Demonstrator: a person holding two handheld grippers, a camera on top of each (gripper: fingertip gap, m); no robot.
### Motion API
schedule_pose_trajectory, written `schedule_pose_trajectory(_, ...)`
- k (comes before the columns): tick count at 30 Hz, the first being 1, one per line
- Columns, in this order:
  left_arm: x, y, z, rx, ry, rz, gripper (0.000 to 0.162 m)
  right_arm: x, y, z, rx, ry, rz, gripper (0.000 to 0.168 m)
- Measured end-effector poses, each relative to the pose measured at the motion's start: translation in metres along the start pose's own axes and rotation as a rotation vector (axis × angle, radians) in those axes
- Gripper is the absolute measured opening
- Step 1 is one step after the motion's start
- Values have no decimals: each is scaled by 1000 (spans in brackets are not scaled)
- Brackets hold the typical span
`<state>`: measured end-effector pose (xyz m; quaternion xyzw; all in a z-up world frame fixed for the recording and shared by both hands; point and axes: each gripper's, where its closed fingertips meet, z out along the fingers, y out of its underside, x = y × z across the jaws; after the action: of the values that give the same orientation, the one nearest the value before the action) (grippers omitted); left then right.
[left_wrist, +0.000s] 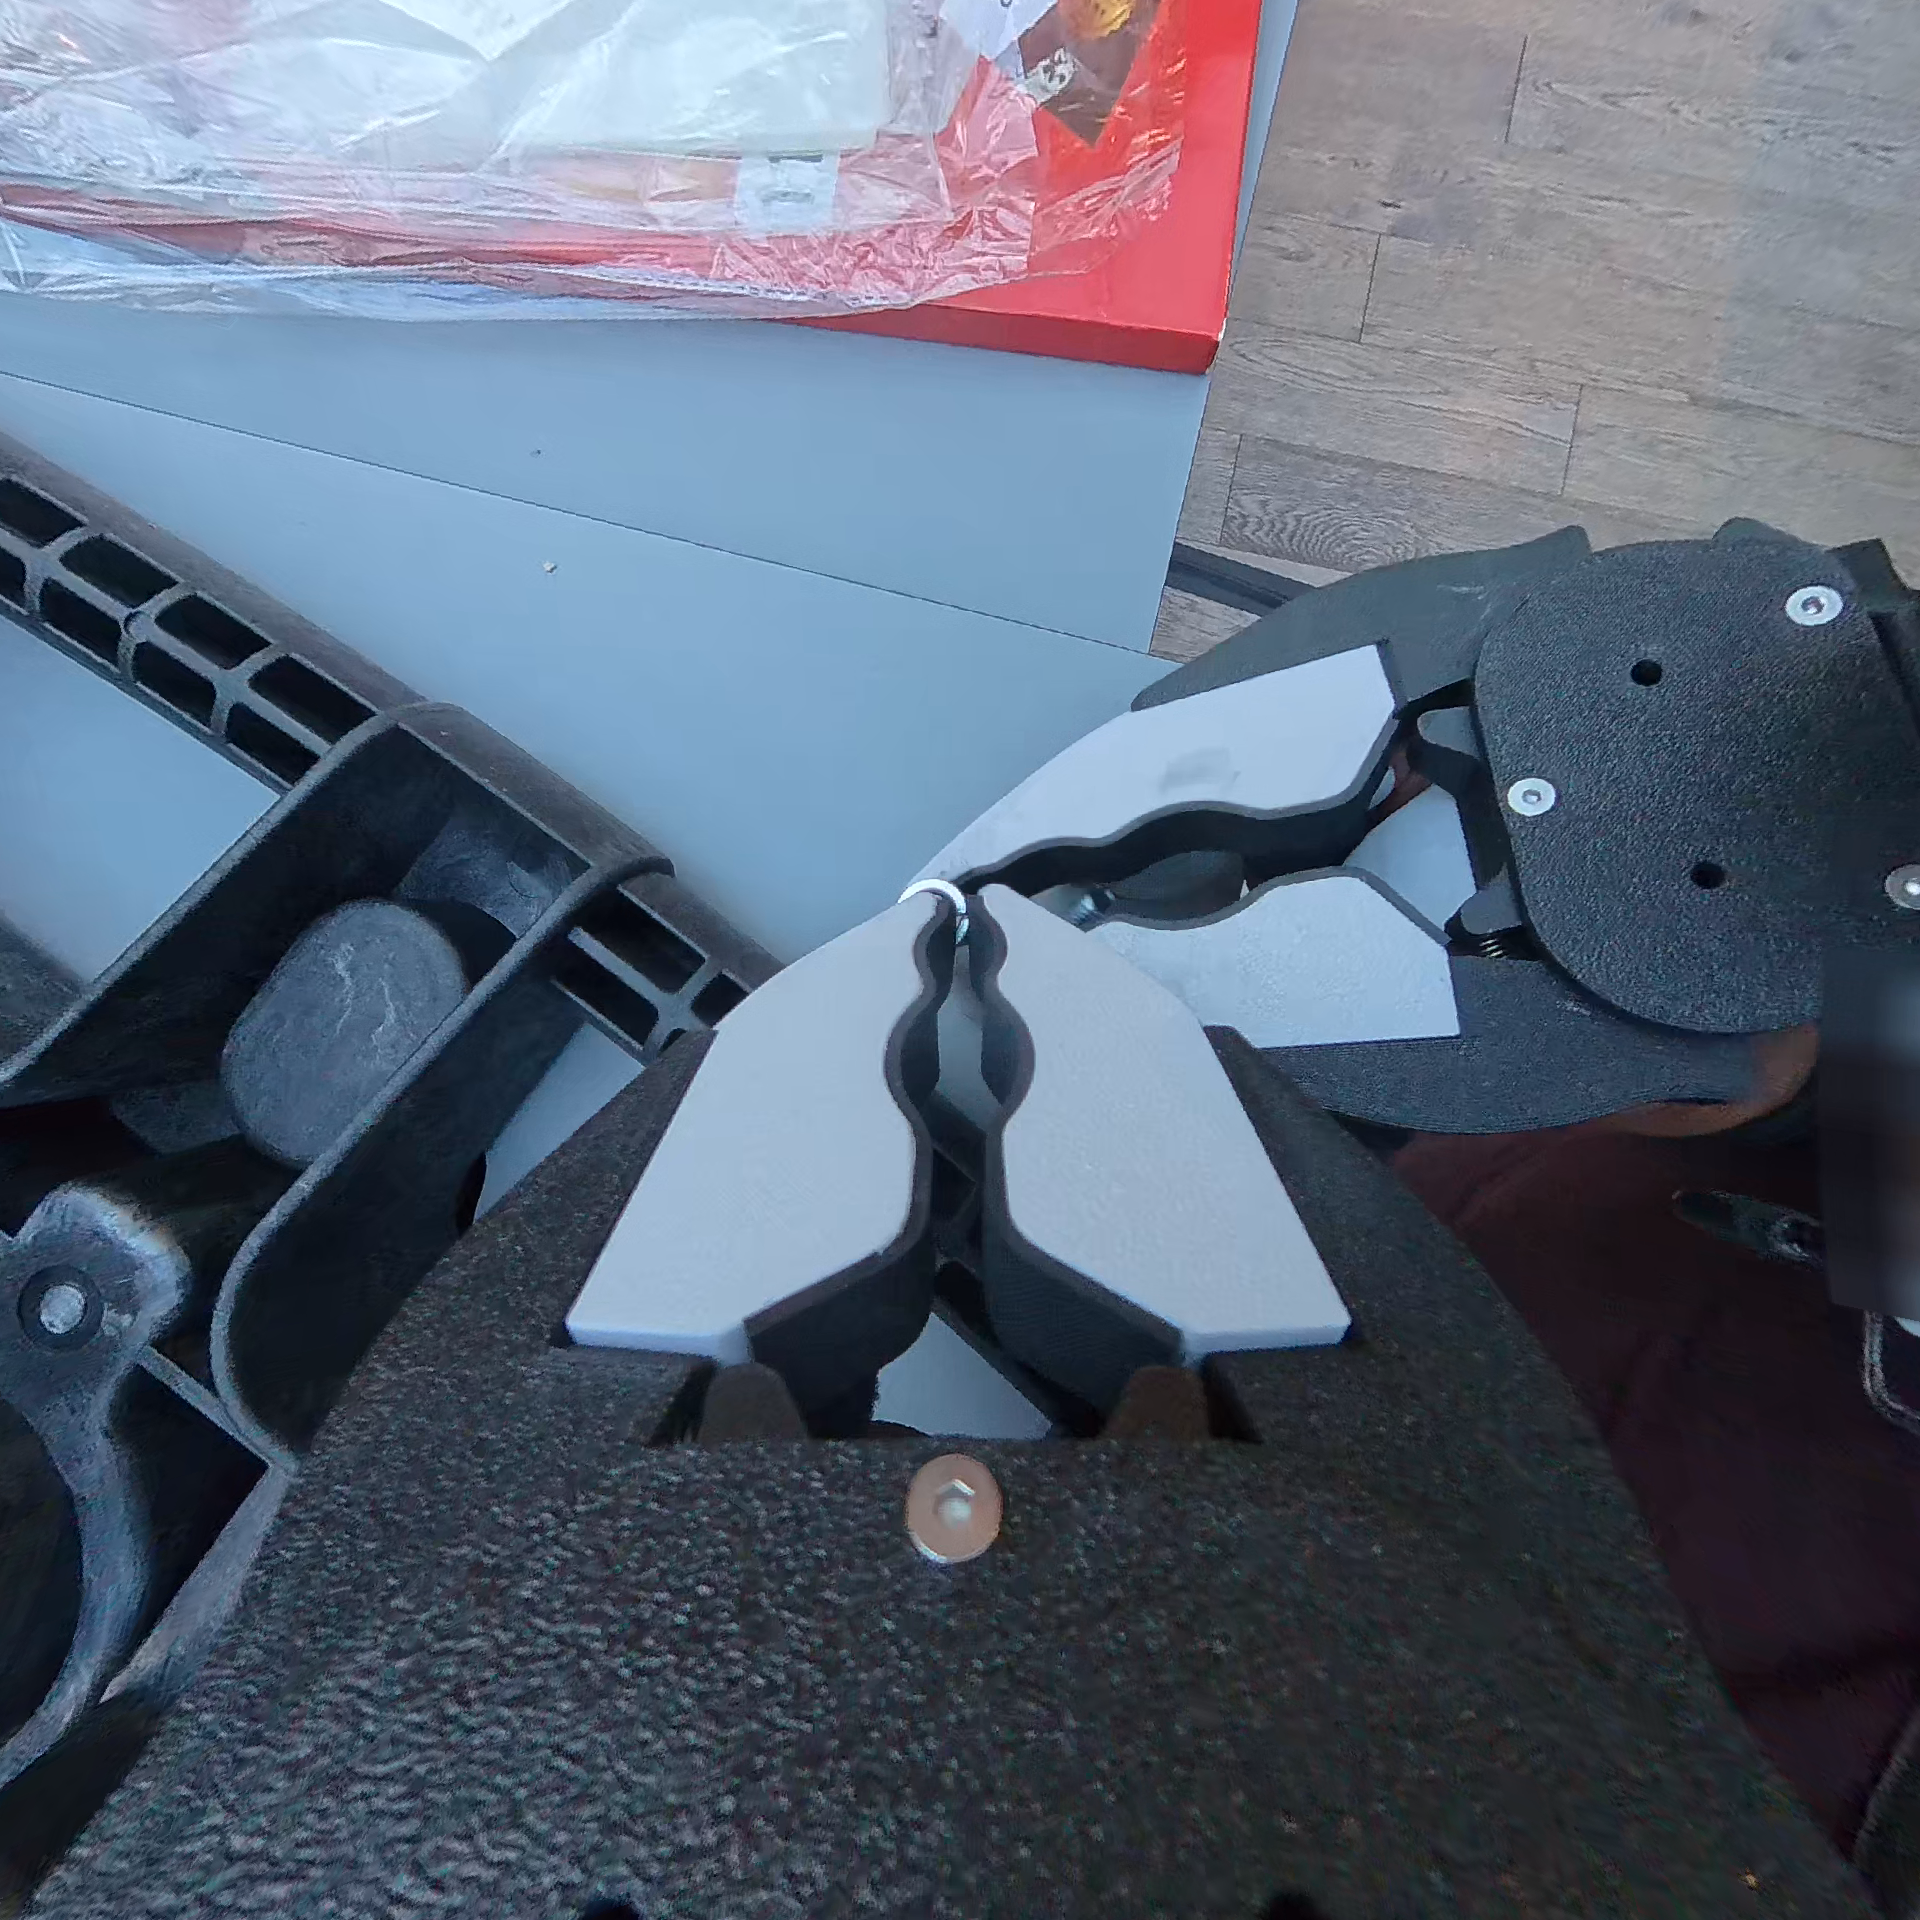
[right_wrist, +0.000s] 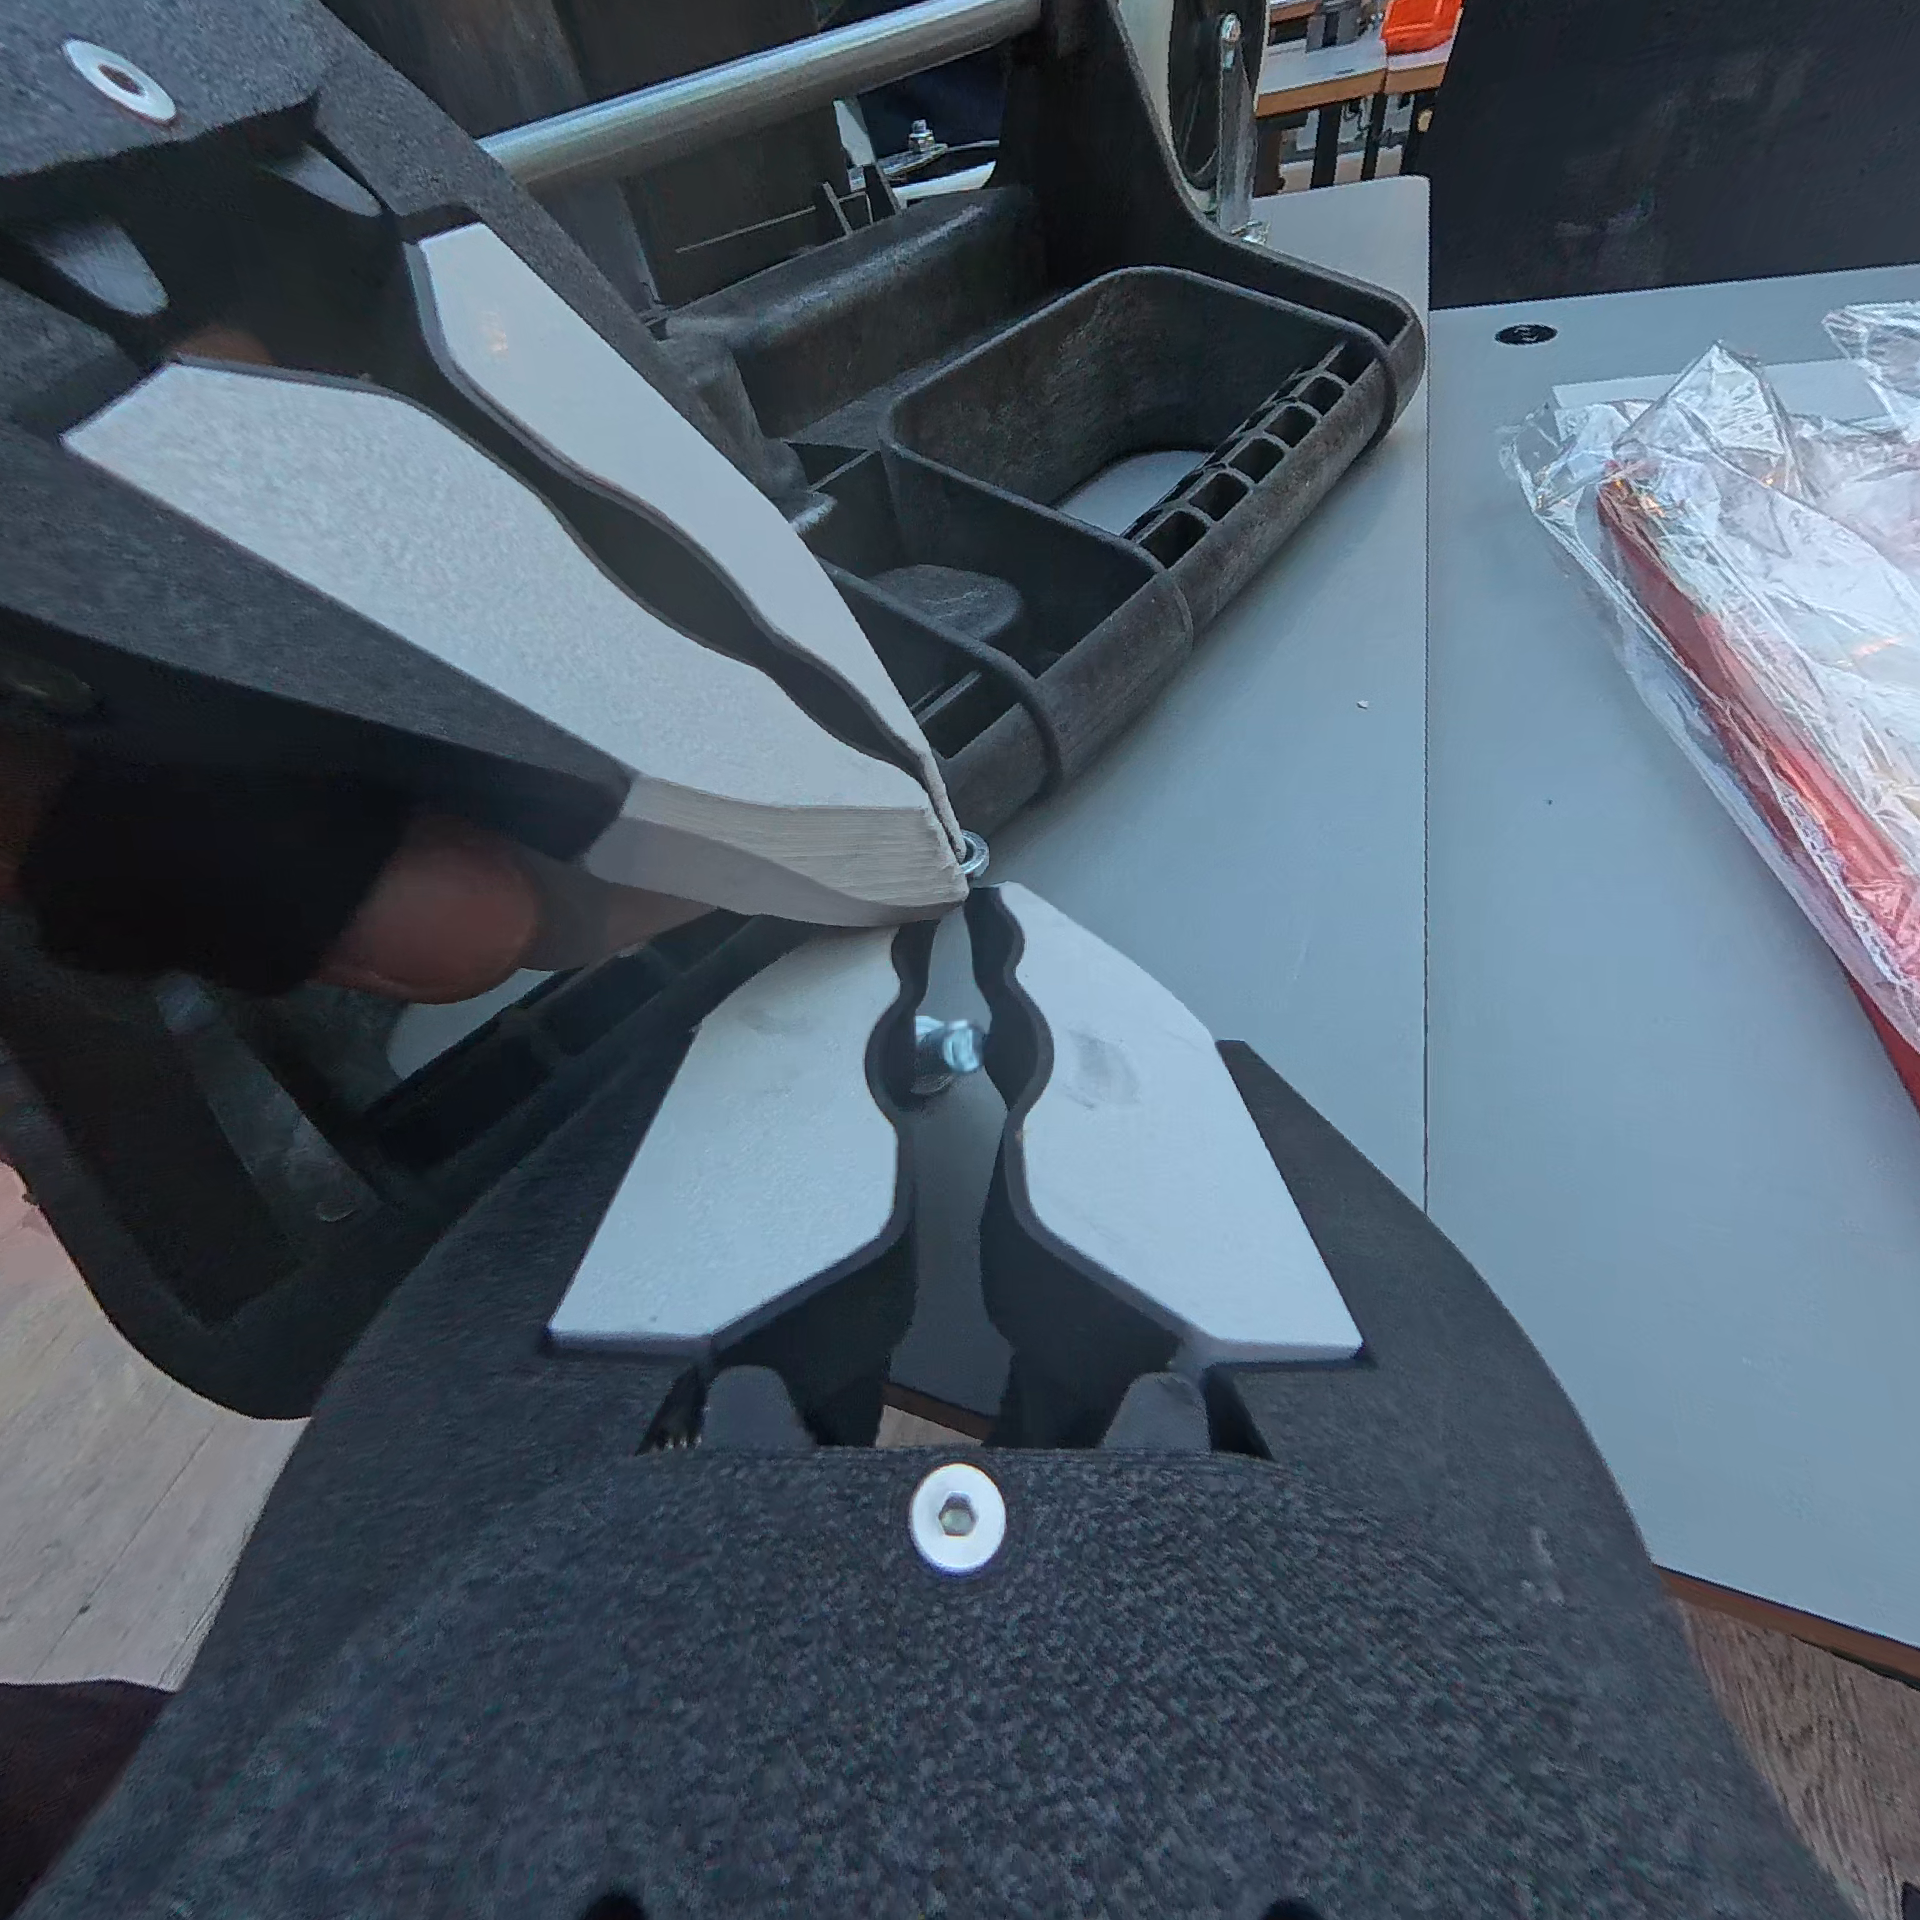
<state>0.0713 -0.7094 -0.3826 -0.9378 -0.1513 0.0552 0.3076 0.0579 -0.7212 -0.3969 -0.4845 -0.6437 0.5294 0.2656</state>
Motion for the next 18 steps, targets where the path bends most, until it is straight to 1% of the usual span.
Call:
schedule_pose_trajectory(4, -1, -2, 0, 12, 2, -20, 3, 3, 0, 0, 7, 9, 8, 3)
schedule_pose_trajectory(15, -10, 6, 2, 4, -20, -69, 2, 6, -2, -1, 28, 27, 38, 4)
schedule_pose_trajectory(18, -10, 8, 2, 4, -23, -76, 2, 15, -5, -6, 70, 35, 114, 9)
